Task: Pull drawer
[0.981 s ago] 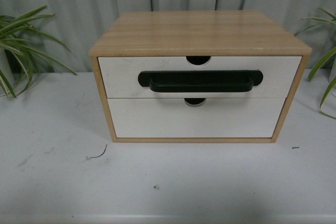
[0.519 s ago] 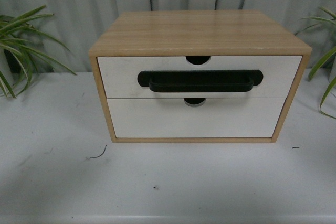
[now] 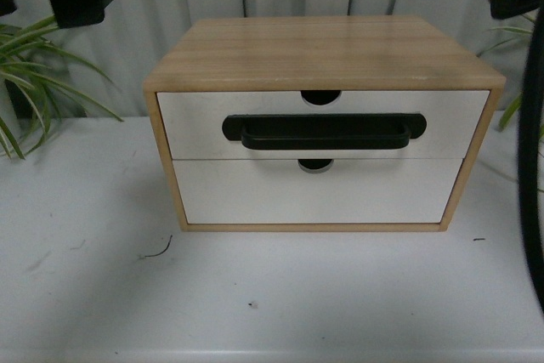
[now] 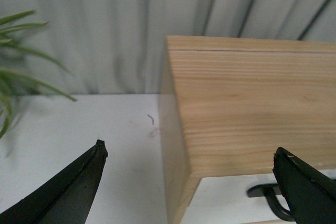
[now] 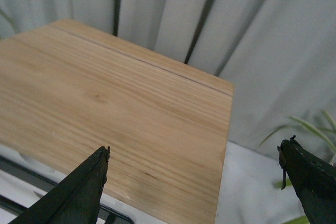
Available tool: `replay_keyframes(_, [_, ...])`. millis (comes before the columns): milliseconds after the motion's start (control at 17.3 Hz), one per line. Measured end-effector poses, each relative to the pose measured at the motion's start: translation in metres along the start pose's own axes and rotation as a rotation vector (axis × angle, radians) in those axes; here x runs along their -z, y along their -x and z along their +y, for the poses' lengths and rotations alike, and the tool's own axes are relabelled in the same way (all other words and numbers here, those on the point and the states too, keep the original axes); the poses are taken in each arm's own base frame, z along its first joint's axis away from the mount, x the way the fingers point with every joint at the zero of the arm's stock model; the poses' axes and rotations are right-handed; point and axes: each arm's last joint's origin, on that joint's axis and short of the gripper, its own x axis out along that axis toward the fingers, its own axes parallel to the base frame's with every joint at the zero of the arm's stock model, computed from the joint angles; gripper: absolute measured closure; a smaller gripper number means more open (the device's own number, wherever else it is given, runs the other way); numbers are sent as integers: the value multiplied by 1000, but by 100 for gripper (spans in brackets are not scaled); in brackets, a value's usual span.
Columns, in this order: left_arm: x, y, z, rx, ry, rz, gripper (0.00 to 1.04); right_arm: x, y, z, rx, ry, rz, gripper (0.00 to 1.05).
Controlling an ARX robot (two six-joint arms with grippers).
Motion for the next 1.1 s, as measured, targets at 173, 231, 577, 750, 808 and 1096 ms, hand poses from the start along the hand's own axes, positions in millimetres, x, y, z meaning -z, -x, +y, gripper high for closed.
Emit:
replay_keyframes(173, [-15,-10,-24,201,-179,36,7,1,-4,2,-83,249,-48,6])
replay_keyframes(231, [-17,-13,-38,305,-300,83,7,1,-3,3,-132,417,-82,6])
replay_keyframes(577, [-10,-26,-95,630,-797,301,7,41,4,-10,-489,1147,-24,6])
replay_keyframes(750, [7,-40,-118,716,-968,396,7,53,2,-10,-596,1255,1,6])
replay_keyframes(808, [9,-47,-121,715,-982,407,7,58,-2,-9,-618,1257,24,6])
replay_keyframes(1096, [17,-66,-130,722,-999,425,7,71,-20,2,-672,1260,65,6])
